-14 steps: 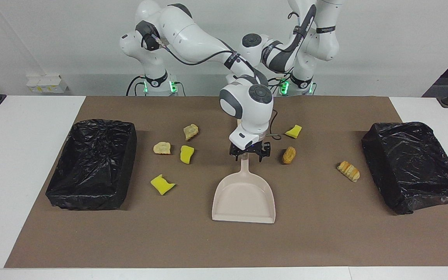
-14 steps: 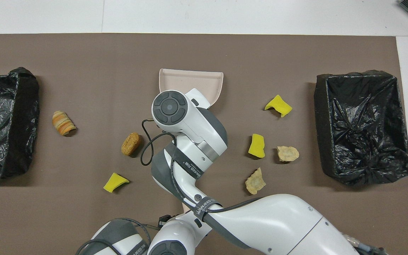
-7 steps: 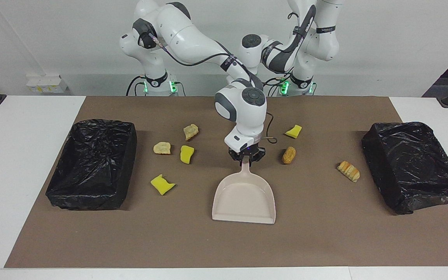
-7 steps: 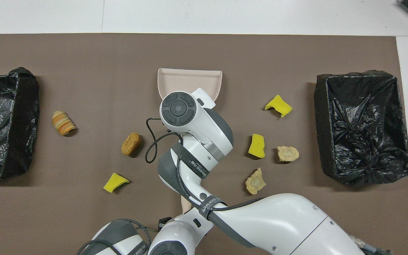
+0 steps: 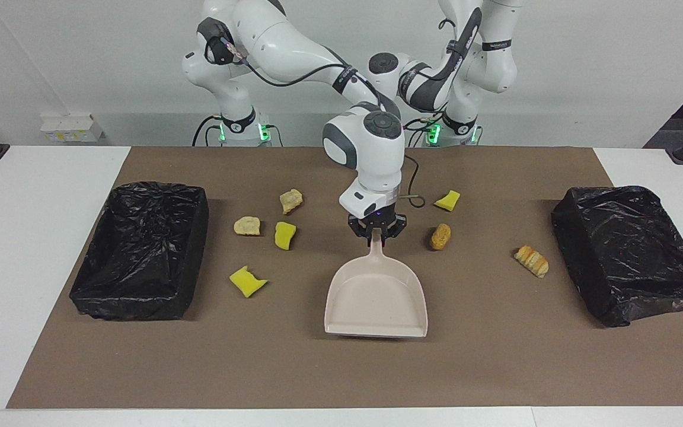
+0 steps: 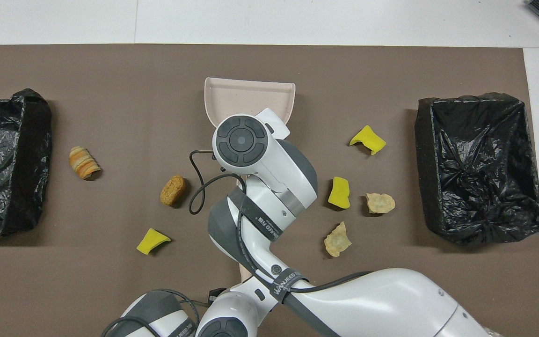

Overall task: Sweep and dump trash in bin
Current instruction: 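Grasp the beige dustpan handle with the right gripper and lift it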

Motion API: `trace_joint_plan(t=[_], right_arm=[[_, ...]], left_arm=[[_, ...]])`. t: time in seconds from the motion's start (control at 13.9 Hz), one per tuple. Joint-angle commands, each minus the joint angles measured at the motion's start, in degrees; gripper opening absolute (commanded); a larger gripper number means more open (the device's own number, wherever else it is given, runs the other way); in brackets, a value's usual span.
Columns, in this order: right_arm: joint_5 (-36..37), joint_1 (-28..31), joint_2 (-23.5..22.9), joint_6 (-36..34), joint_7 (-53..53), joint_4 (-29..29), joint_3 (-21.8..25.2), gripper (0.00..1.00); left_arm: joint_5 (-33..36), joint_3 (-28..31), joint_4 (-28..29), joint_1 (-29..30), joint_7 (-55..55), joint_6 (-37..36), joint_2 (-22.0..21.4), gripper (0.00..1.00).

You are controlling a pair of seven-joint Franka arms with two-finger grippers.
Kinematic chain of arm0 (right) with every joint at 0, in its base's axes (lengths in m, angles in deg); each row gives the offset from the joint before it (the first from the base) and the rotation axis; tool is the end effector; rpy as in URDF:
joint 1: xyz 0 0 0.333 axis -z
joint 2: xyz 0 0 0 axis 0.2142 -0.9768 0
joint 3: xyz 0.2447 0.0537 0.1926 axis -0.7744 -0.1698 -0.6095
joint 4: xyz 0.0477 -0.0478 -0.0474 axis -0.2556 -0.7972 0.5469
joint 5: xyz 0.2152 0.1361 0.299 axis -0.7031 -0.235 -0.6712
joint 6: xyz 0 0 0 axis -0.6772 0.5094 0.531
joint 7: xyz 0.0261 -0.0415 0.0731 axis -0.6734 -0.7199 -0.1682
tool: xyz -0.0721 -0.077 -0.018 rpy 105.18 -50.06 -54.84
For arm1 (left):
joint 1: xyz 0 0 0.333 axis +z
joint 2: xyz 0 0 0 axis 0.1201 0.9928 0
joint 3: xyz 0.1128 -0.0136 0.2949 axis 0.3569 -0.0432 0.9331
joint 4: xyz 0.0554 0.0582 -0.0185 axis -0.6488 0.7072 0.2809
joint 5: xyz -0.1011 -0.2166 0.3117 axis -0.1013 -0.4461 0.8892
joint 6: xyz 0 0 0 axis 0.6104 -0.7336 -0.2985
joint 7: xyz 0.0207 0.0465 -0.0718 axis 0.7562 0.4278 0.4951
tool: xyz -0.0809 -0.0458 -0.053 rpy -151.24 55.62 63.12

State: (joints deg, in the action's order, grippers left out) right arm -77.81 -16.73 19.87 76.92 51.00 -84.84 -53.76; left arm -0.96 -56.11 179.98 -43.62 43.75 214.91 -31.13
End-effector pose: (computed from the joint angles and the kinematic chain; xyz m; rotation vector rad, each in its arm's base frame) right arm 0.5854 0.4329 0.4045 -3.0822 0.0993 -0.2013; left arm 0.2548 -0.3680 0.3430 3.0992 -0.2882 -0.0288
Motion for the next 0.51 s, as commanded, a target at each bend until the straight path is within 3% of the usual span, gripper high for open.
trace_joint_plan(t=[0.0,0.14,0.43], right_arm=[[-2.56,2.99,4.62,-2.26,-8.14,-2.60,-0.58,0.00],[-3.79,4.31,7.43,-5.77,-16.40,-2.77,-0.58,0.00],[-3.80,6.07,13.32,-13.78,-34.15,-6.62,-0.49,0.00]], left_arm=[[-0.66,0.77,1.19,-0.99,0.65,-1.09,-1.36,0.00],[-0.66,0.86,1.11,-1.07,0.57,-5.45,-1.98,0.00],[-0.57,1.12,0.84,2.77,-0.04,-12.32,-7.59,0.00]])
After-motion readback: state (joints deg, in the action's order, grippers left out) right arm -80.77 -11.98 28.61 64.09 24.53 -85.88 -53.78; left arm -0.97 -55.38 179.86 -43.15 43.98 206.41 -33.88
